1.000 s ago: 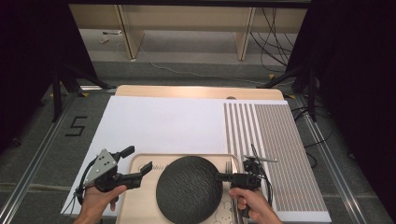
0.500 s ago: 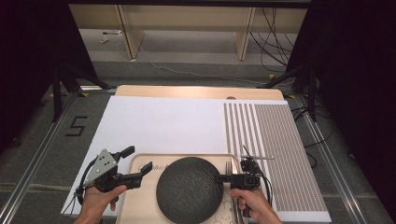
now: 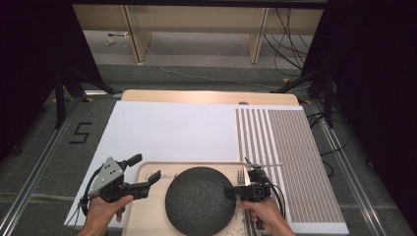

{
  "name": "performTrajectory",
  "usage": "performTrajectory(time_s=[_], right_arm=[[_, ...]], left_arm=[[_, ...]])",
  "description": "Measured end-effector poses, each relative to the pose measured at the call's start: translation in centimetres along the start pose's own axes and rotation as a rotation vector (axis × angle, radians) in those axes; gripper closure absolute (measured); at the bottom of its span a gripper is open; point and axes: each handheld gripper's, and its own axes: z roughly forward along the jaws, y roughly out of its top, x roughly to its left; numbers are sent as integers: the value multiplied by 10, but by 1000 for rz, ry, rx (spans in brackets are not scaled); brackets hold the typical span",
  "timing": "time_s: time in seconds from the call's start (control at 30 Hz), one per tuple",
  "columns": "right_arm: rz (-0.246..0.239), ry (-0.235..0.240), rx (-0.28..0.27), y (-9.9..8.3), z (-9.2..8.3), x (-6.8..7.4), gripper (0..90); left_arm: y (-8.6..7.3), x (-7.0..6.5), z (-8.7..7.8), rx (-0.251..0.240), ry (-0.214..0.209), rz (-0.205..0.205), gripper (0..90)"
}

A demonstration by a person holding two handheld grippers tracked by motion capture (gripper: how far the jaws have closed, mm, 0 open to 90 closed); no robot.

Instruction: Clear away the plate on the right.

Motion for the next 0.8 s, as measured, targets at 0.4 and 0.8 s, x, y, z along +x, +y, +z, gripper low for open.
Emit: performTrajectory(time_s=[0.4, 0.8], right_arm=[[-102, -37, -54, 6, -12, 10, 486], [-186, 1, -215, 12, -30, 16, 363]], left_arm=[[0, 0, -1, -2, 1, -1, 159], [0, 0, -1, 0, -7, -4, 158]])
